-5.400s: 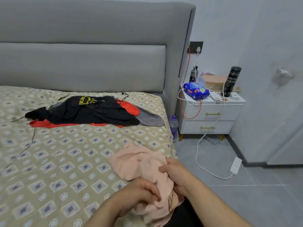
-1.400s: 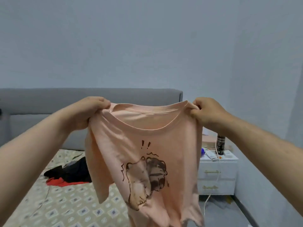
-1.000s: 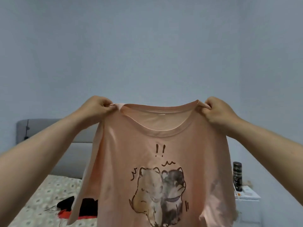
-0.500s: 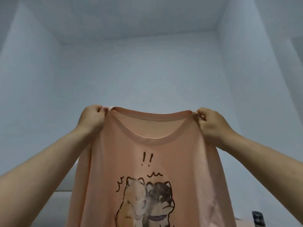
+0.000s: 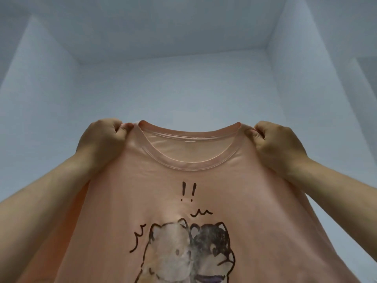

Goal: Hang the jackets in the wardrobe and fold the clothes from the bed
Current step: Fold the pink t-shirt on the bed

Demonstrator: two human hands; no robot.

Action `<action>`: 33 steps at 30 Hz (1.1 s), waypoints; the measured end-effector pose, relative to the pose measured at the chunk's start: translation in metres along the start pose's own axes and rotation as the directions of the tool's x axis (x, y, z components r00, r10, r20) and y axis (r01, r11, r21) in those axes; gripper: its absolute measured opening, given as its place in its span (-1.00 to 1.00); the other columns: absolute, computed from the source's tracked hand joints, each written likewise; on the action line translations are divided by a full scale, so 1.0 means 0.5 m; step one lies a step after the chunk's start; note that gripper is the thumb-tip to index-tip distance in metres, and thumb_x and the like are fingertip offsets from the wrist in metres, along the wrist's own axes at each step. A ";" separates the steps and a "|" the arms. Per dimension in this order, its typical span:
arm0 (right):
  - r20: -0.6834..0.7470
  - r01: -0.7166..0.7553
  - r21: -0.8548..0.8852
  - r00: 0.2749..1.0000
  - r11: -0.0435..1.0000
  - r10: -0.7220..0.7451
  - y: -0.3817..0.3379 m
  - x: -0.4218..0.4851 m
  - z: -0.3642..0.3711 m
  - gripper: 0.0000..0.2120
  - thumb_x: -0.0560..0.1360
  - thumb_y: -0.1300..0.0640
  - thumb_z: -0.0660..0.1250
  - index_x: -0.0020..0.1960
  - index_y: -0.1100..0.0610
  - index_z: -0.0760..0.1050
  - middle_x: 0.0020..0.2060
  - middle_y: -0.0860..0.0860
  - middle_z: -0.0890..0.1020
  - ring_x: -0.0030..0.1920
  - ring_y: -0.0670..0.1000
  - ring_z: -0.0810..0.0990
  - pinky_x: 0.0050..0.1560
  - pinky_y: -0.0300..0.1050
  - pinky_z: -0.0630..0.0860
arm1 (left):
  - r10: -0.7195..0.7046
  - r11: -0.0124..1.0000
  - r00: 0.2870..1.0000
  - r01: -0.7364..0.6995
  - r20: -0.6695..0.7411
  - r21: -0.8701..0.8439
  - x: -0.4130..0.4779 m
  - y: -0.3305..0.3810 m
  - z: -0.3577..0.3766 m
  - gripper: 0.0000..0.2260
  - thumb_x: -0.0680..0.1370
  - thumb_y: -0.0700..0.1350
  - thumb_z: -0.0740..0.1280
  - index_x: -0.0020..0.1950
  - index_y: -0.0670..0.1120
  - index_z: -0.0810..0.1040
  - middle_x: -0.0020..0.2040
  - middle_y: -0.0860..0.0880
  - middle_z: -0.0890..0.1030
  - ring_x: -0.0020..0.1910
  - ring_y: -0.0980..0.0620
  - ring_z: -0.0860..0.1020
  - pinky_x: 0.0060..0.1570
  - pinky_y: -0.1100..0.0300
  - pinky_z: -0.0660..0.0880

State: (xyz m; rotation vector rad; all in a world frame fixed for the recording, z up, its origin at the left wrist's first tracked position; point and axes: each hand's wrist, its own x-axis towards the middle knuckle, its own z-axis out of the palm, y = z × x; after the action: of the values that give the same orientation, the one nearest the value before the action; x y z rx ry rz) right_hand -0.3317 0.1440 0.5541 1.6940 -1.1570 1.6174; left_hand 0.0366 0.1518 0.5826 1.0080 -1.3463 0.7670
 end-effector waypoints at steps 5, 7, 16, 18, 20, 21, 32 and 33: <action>0.003 0.044 -0.020 0.999 0.999 -0.044 -0.008 -0.011 -0.025 -0.60 0.60 -0.13 0.24 -0.29 0.10 0.42 -0.38 0.00 0.53 -0.27 0.11 0.49 -0.26 -0.02 0.39 | 0.058 0.998 0.998 -0.058 -0.002 -0.031 -0.013 0.006 -0.026 -0.44 0.56 0.20 0.32 -0.41 -0.20 0.31 -0.50 -0.07 0.32 -0.41 -0.12 0.31 -0.38 0.08 0.24; 0.099 0.061 -0.003 0.993 0.998 -0.061 -0.015 -0.015 -0.044 -0.57 0.58 -0.08 0.31 -0.38 0.12 0.39 -0.44 -0.01 0.48 -0.34 0.03 0.45 -0.31 -0.06 0.33 | 0.082 0.993 0.995 -0.077 0.050 -0.085 -0.017 0.001 -0.051 -0.44 0.52 0.18 0.38 -0.42 -0.21 0.32 -0.49 -0.03 0.26 -0.44 -0.04 0.23 -0.42 0.12 0.18; 0.355 0.035 -0.029 0.934 0.999 -0.022 -0.007 -0.072 0.045 -0.49 0.51 -0.24 0.33 -0.39 0.15 0.46 -0.44 -0.01 0.52 -0.36 -0.03 0.47 -0.31 -0.10 0.35 | -0.043 0.999 0.918 0.028 0.395 0.043 -0.093 -0.064 0.016 -0.66 0.59 -0.02 0.35 -0.30 -0.20 0.54 -0.36 -0.14 0.57 -0.34 -0.03 0.47 -0.26 0.10 0.39; 0.485 0.019 -0.113 0.873 0.993 0.039 0.037 -0.134 0.123 -0.48 0.52 -0.29 0.28 -0.33 0.14 0.51 -0.36 -0.02 0.57 -0.28 -0.05 0.52 -0.22 -0.12 0.41 | -0.108 0.993 0.861 0.065 0.497 0.102 -0.170 -0.106 0.080 -0.66 0.59 -0.02 0.35 -0.33 -0.15 0.51 -0.35 -0.04 0.57 -0.32 0.02 0.49 -0.28 0.14 0.36; 0.582 -0.006 -0.164 0.807 0.987 0.102 0.081 -0.206 0.189 -0.50 0.54 -0.28 0.26 -0.33 0.11 0.48 -0.34 -0.05 0.55 -0.27 -0.07 0.50 -0.20 -0.13 0.42 | -0.177 0.983 0.788 0.113 0.590 0.144 -0.263 -0.146 0.138 -0.65 0.60 0.01 0.32 -0.34 -0.09 0.46 -0.33 0.02 0.54 -0.30 0.07 0.48 -0.32 0.15 0.32; 0.628 -0.014 -0.189 0.767 0.982 0.132 0.102 -0.243 0.218 -0.52 0.56 -0.25 0.25 -0.35 0.09 0.44 -0.36 -0.06 0.52 -0.30 -0.08 0.47 -0.25 -0.14 0.39 | -0.206 0.978 0.753 0.134 0.625 0.161 -0.312 -0.163 0.165 -0.65 0.61 0.02 0.30 -0.34 -0.09 0.44 -0.32 0.03 0.54 -0.29 0.05 0.48 -0.31 0.14 0.32; 0.911 -0.044 -0.258 0.323 0.965 0.258 0.308 -0.677 0.494 -0.76 0.52 0.16 0.29 -0.32 0.01 0.47 -0.29 -0.03 0.54 -0.15 0.06 0.50 -0.28 -0.13 0.32 | -0.411 0.901 0.247 0.254 0.877 0.351 -0.852 -0.337 0.395 -0.77 0.56 -0.17 0.25 -0.30 -0.09 0.51 -0.27 0.01 0.46 -0.15 -0.07 0.48 -0.26 0.10 0.36; 0.917 -0.035 -0.273 0.292 0.961 0.271 0.322 -0.714 0.521 -0.80 0.51 0.16 0.28 -0.27 0.03 0.54 -0.26 -0.02 0.56 -0.14 0.05 0.51 -0.27 -0.14 0.33 | -0.413 0.906 0.235 0.206 0.880 0.370 -0.887 -0.349 0.412 -0.77 0.57 -0.10 0.27 -0.28 -0.04 0.56 -0.23 0.00 0.46 -0.12 -0.07 0.49 -0.19 0.09 0.42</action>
State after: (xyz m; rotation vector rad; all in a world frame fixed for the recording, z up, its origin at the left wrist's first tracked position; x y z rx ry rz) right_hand -0.3032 -0.0750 0.1390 2.5187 -1.9775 0.2932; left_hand 0.0630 -0.0583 0.1086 2.0094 -1.9786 -0.1849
